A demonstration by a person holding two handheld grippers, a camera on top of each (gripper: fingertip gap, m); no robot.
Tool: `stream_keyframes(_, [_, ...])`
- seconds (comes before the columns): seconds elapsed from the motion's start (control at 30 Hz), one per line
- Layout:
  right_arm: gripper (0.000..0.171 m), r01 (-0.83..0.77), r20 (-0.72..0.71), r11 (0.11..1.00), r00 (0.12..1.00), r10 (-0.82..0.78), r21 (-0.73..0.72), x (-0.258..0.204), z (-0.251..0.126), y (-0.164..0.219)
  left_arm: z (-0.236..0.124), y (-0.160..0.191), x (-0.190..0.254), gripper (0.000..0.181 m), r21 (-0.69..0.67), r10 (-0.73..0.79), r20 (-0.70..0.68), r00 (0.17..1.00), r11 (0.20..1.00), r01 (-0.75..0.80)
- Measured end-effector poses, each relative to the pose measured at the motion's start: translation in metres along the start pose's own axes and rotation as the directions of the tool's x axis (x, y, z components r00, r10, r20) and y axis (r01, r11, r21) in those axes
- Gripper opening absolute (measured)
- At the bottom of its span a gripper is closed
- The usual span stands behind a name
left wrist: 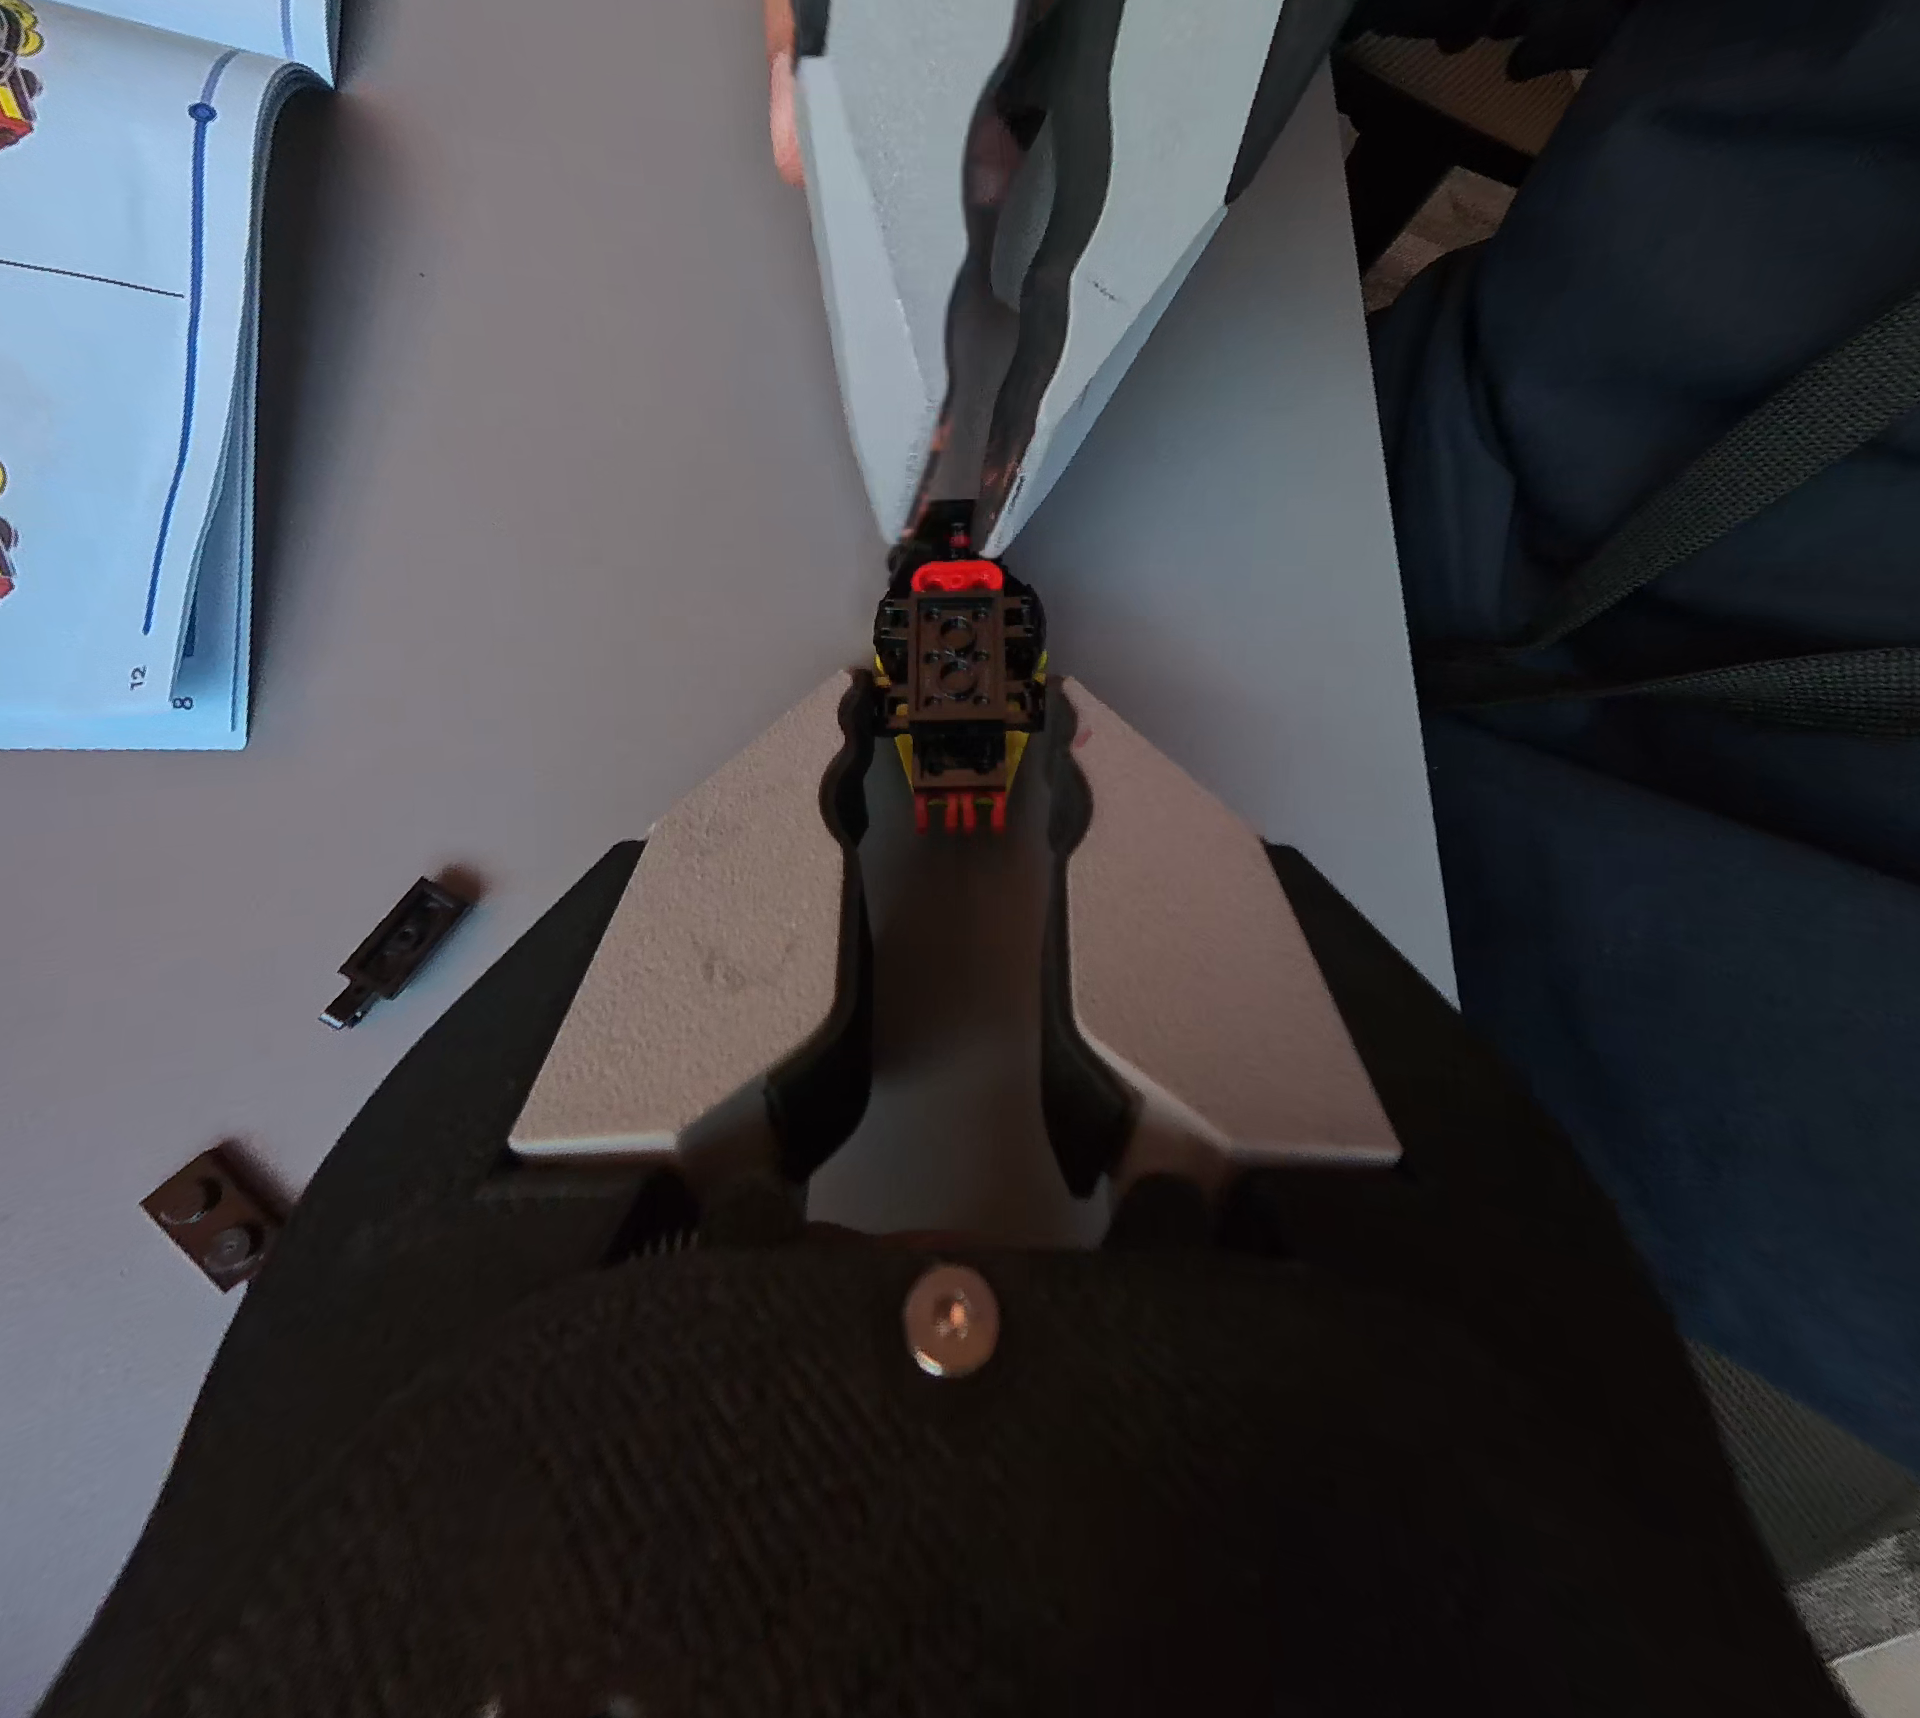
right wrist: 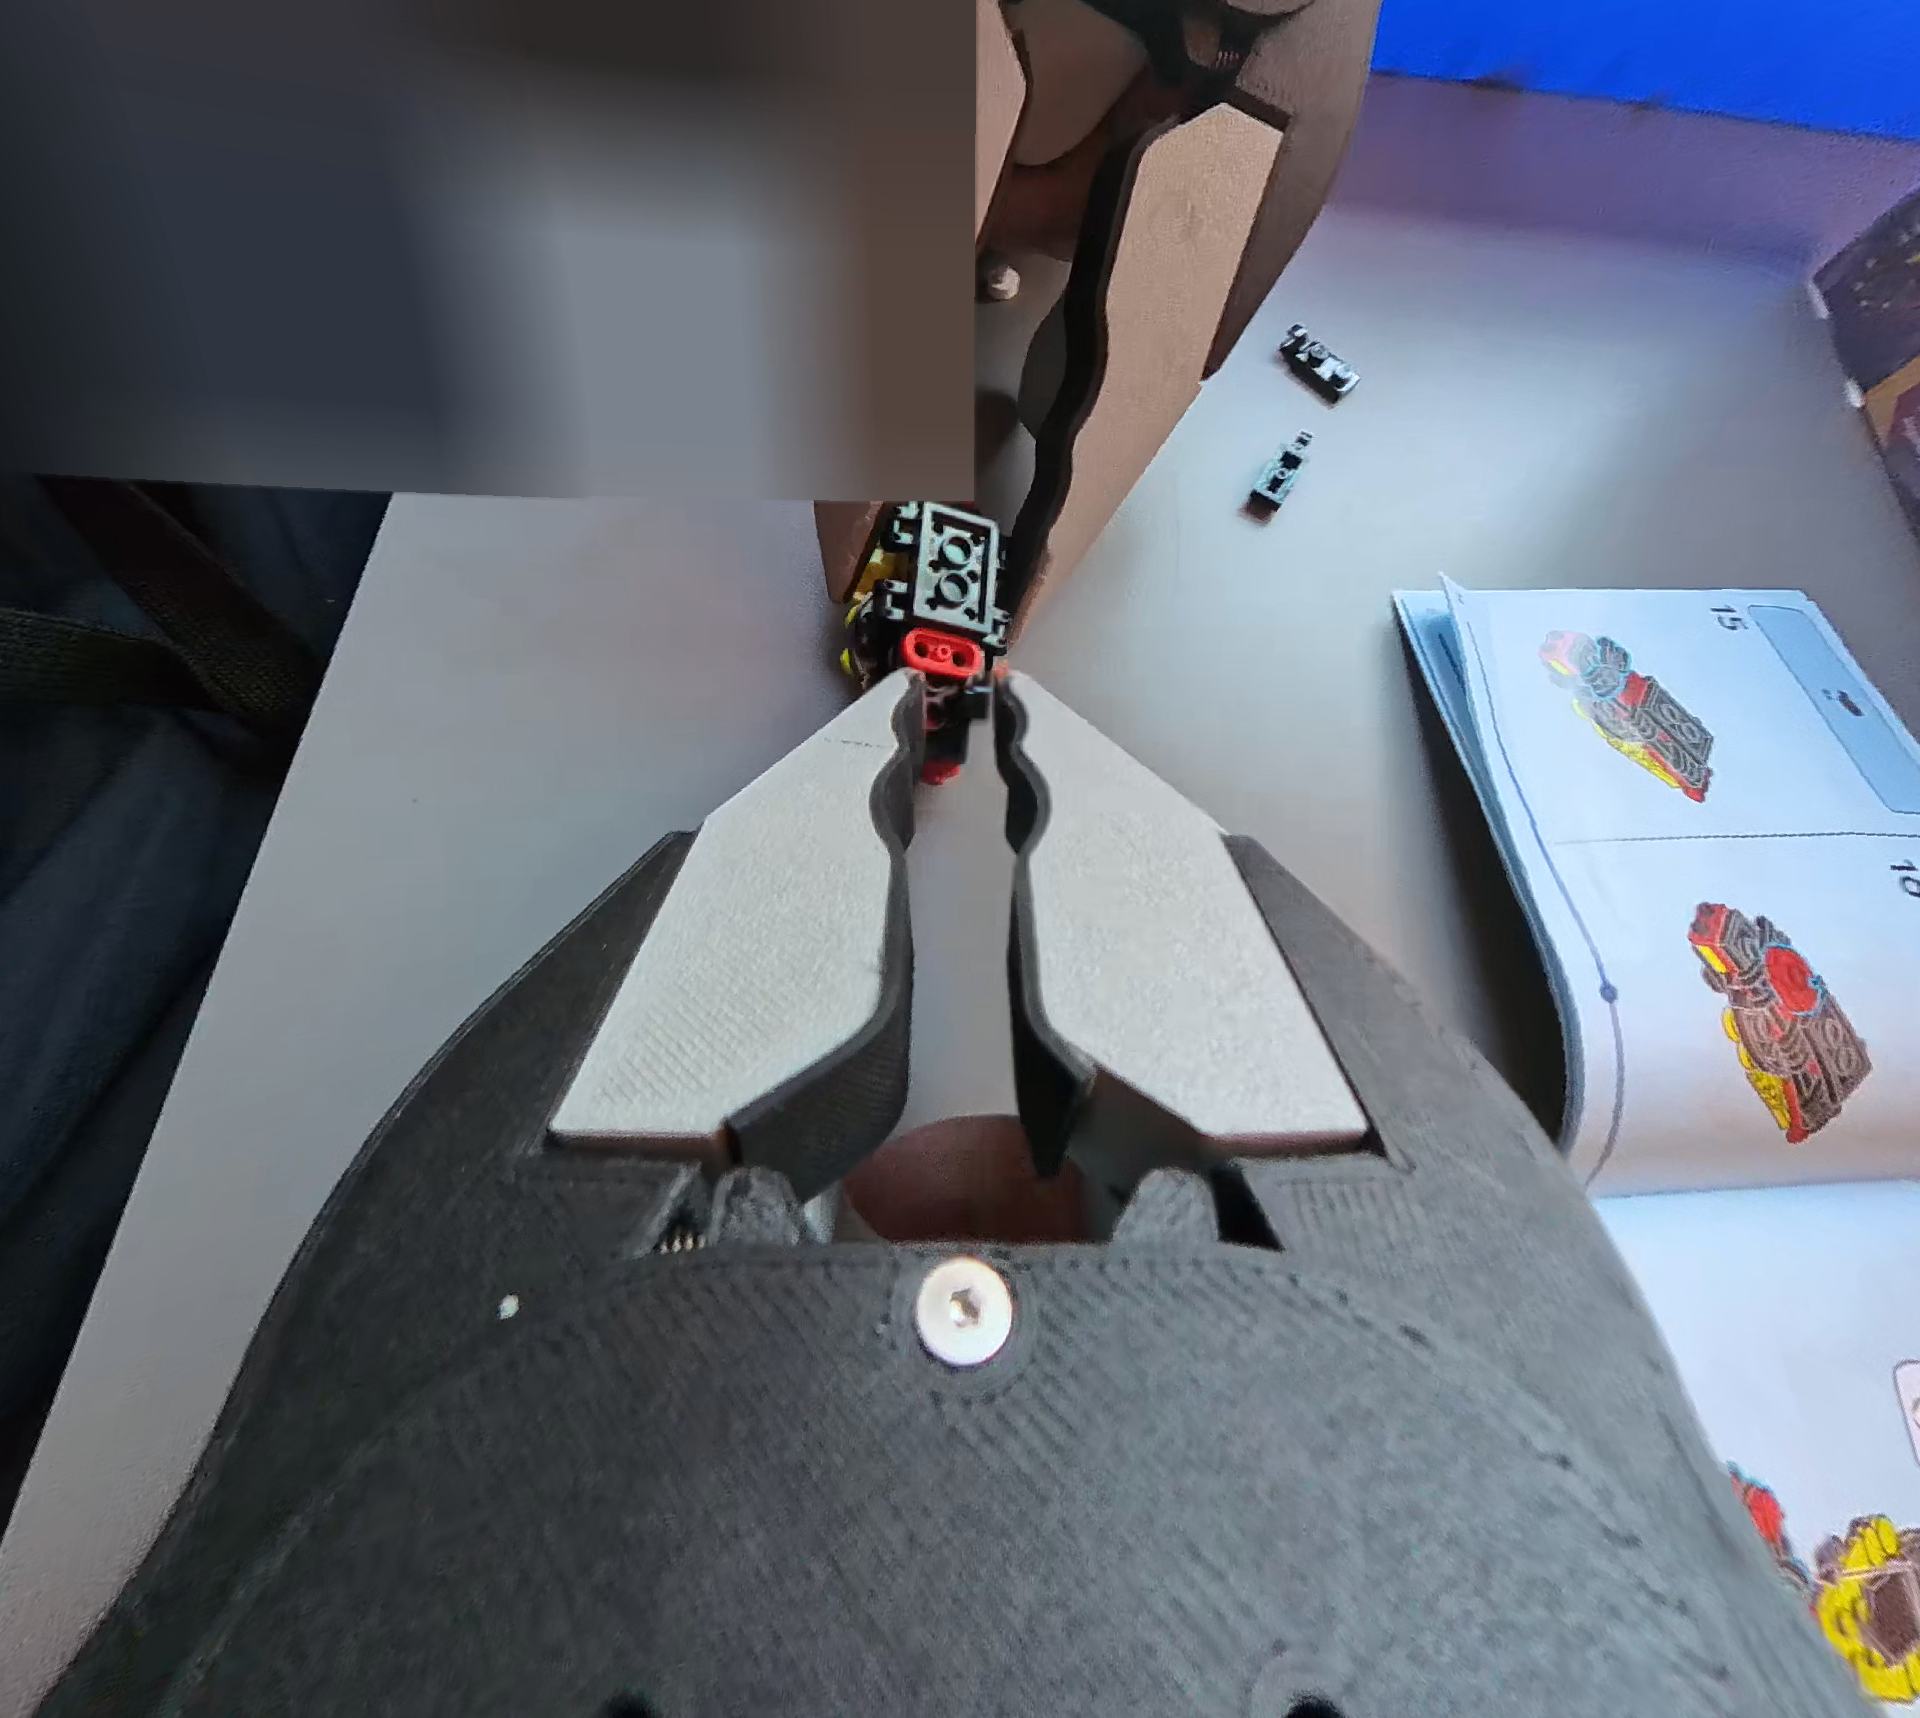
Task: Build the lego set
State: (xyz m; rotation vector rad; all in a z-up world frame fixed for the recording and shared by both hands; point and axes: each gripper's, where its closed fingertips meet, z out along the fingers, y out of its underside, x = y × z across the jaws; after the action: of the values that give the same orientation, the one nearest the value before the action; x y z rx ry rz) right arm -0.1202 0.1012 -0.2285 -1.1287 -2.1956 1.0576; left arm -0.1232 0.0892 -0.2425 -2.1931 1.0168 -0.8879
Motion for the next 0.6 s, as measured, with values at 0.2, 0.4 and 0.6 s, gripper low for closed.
stream_keyframes(0.2, [0.011, -0.001, 0.013, 1.0, 1.0, 0.001, 0.002, -0.001, 0.0, 0.0, 0.001, 0.0, 0.001, 0.03, -0.003, 0.008, 0.002, 1.0, 1.0, -0.008])
stream_keyframes(0.4, [0.025, -0.024, 0.018, 0.999, 1.0, 0.023, 0.022, 0.005, -0.016, -0.001, 0.0, 0.001, 0.001, 0.03, -0.001, 0.003, -0.001, 1.0, 1.0, -0.003])
stream_keyframes(0.6, [0.012, -0.075, 0.026, 0.996, 0.997, 0.076, -0.039, 0.01, -0.022, 0.017, 0.0, 0.001, 0.001, 0.03, -0.001, -0.003, -0.008, 1.0, 1.0, 0.003])
